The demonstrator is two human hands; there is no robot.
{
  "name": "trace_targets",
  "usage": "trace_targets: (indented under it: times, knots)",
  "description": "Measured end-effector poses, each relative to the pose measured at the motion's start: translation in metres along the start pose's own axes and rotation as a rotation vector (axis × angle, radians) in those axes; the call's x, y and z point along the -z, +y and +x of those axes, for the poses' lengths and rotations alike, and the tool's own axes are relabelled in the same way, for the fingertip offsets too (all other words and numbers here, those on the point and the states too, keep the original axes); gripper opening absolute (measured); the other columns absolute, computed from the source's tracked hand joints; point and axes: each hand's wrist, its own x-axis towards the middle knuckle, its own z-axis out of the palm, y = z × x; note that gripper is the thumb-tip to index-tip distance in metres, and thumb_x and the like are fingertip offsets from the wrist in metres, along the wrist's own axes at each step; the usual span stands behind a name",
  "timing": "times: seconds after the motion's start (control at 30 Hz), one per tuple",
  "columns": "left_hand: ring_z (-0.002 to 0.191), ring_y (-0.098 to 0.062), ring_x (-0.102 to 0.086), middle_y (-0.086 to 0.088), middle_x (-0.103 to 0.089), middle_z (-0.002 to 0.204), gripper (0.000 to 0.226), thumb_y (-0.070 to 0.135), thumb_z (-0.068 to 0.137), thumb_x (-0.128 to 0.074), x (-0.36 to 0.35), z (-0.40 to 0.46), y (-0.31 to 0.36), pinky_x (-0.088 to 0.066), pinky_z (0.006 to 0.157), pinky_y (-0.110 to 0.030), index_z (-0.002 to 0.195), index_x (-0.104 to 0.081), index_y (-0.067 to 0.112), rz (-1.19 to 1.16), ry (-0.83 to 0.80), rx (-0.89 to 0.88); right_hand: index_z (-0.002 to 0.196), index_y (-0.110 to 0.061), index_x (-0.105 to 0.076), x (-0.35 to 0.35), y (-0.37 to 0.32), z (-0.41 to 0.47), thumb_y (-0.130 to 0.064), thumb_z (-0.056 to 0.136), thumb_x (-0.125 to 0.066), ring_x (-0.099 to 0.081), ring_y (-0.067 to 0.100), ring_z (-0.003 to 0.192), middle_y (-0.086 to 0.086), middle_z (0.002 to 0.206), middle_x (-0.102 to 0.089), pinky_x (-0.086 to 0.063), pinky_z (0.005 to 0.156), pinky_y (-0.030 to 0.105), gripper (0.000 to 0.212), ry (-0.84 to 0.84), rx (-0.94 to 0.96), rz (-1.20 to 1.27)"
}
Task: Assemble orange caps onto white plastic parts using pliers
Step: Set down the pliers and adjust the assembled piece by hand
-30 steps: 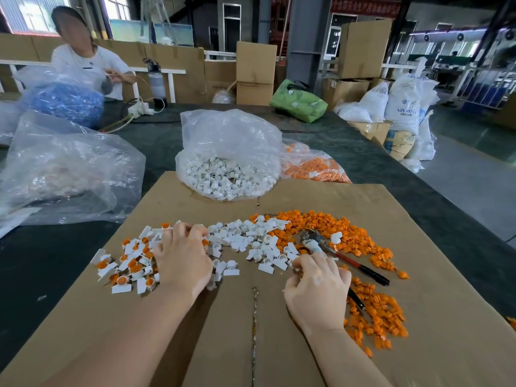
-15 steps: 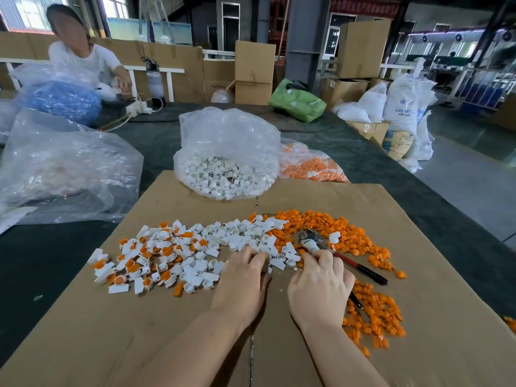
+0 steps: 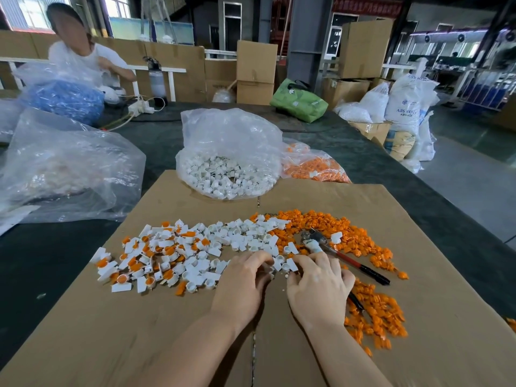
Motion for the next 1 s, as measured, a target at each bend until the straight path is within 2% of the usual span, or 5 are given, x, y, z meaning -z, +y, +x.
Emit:
trace_targets:
  times: [0.2, 0.5, 0.73, 0.83, 1.0]
  knots:
    - [0.089, 0.002, -0.051, 0.019, -0.050, 0.099, 0.025, 0.015, 0.093, -0.056, -0.005, 0.000, 0.010, -0.036, 0.075, -0.004, 0.113, -0.063, 0.028, -0.079, 0.012, 0.052, 0.096, -0.026, -0.071, 0.001, 0.000, 0.001, -0.030, 0.085, -0.065, -0.054, 0.020, 0.098, -0.006, 0.097, -0.065, -0.017, 0.087, 0.034, 0.013, -0.019, 0.002, 0.002]
    - [0.083, 0.012, -0.048, 0.018, -0.052, 0.098, 0.027, 0.014, 0.091, -0.060, -0.003, -0.004, 0.010, -0.033, 0.074, 0.003, 0.116, -0.061, 0.024, -0.146, 0.027, 0.064, 0.089, -0.014, -0.074, -0.004, 0.002, -0.001, -0.006, 0.072, -0.076, -0.062, 0.026, 0.085, 0.000, 0.082, -0.071, -0.030, 0.088, 0.044, 0.019, 0.059, 0.053, 0.135]
    - [0.076, 0.009, -0.056, 0.015, -0.061, 0.081, 0.018, 0.014, 0.085, -0.068, 0.000, -0.004, 0.011, -0.038, 0.067, 0.000, 0.096, -0.060, 0.026, -0.321, 0.037, 0.240, 0.088, -0.015, -0.074, 0.001, 0.004, -0.002, -0.005, 0.082, -0.070, -0.063, 0.023, 0.078, -0.002, 0.079, -0.070, -0.038, 0.079, 0.042, 0.012, 0.130, 0.107, 0.268]
    - [0.071, 0.005, -0.060, 0.010, -0.065, 0.078, 0.015, 0.015, 0.086, -0.067, 0.002, -0.003, 0.011, -0.041, 0.065, -0.002, 0.088, -0.059, 0.028, -0.371, 0.027, 0.264, 0.087, -0.014, -0.072, 0.006, 0.002, -0.002, -0.009, 0.084, -0.069, -0.061, 0.018, 0.075, -0.004, 0.077, -0.069, -0.034, 0.077, 0.033, 0.007, 0.123, 0.158, 0.387]
    - [0.071, 0.012, -0.056, 0.011, -0.063, 0.074, 0.008, 0.023, 0.092, -0.059, 0.002, -0.001, 0.010, -0.039, 0.061, -0.002, 0.084, -0.057, 0.025, -0.391, 0.040, 0.290, 0.080, -0.014, -0.069, 0.009, 0.000, -0.003, -0.013, 0.083, -0.071, -0.058, 0.017, 0.073, -0.006, 0.074, -0.066, -0.034, 0.076, 0.031, 0.003, 0.080, 0.232, 0.409]
